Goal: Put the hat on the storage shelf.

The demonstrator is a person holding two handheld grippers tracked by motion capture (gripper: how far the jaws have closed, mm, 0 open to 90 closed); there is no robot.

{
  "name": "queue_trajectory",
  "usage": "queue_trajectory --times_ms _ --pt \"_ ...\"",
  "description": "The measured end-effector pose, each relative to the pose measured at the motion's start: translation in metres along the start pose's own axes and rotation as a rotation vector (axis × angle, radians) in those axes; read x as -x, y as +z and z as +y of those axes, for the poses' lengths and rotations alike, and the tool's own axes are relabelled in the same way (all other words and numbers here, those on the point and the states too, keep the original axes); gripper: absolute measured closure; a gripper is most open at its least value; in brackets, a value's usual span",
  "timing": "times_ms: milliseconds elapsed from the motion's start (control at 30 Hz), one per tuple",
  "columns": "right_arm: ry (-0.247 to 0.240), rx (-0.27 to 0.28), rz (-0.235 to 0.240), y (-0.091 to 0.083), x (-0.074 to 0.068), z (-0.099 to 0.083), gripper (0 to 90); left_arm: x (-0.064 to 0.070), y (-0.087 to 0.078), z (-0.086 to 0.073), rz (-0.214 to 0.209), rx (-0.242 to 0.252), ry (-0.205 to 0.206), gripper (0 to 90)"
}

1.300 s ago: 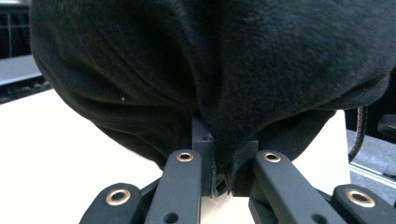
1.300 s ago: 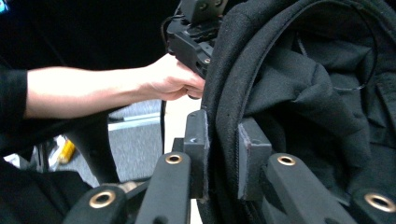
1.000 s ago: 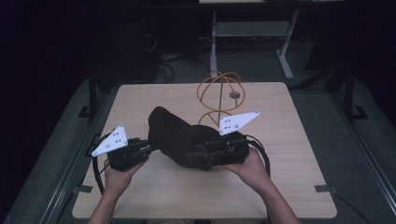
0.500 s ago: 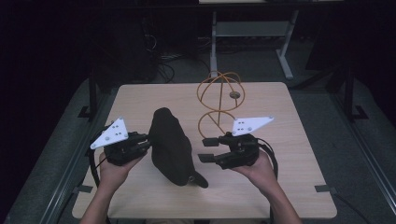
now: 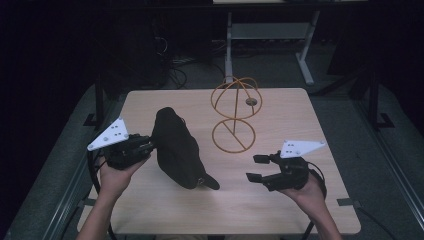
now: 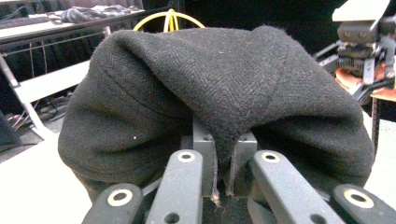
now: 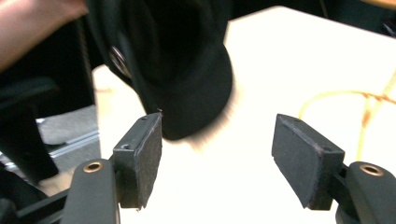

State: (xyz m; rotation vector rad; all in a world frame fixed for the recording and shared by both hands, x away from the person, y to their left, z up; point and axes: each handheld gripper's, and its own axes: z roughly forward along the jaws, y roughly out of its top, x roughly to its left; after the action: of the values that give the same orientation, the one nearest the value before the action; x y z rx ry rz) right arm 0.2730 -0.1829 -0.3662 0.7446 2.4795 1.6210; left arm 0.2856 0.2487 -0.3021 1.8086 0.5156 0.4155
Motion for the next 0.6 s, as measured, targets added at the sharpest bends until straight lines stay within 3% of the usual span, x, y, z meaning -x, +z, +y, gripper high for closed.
queue_trajectory --times_ms 133,167,367,600 --pt "0.026 -0.011 -0.034 -0.006 0.007 -0.016 32.3 -0.001 -0.001 0.003 0.004 -0.003 0.003 84.7" --pt "0.052 -0.018 -0.057 -0.012 0.012 -0.027 31.3 -0.003 -0.002 0.004 0.007 -0.004 0.003 84.7" --pt "0.076 -0.043 -0.129 -0.024 0.023 -0.047 30.6 -0.007 -0.001 0.008 0.013 0.000 -0.010 84.7" --pt "0.094 -0.054 -0.167 -0.030 0.031 -0.059 29.6 -0.013 0.002 0.017 0.016 -0.006 -0.010 84.7"
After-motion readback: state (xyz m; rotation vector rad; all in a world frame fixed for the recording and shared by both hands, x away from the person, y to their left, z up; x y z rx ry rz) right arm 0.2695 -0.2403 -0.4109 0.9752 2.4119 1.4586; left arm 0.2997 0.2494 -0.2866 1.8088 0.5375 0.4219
